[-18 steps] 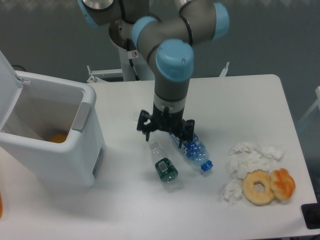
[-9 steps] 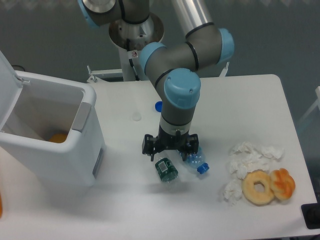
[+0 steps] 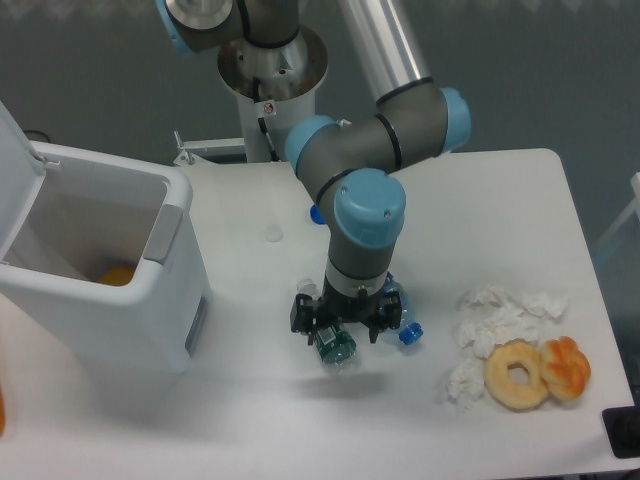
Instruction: Pick up the plastic bottle
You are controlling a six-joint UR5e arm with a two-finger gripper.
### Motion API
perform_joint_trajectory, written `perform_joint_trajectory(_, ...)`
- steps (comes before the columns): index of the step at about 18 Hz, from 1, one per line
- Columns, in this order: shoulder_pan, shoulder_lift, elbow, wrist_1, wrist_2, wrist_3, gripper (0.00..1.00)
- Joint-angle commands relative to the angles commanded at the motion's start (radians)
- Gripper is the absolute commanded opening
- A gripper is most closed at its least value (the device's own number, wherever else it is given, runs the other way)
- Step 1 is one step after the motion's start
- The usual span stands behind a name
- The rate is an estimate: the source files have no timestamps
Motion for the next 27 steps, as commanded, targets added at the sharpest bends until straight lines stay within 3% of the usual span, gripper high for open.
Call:
perform_joint_trajectory(19,-0.023,-0.071,-0.015,0.028,0.083,-0.008,1.0)
perform_joint_trajectory(27,-0.037,-0.104,-0.009,0.095,0.083,-0.043,1.0)
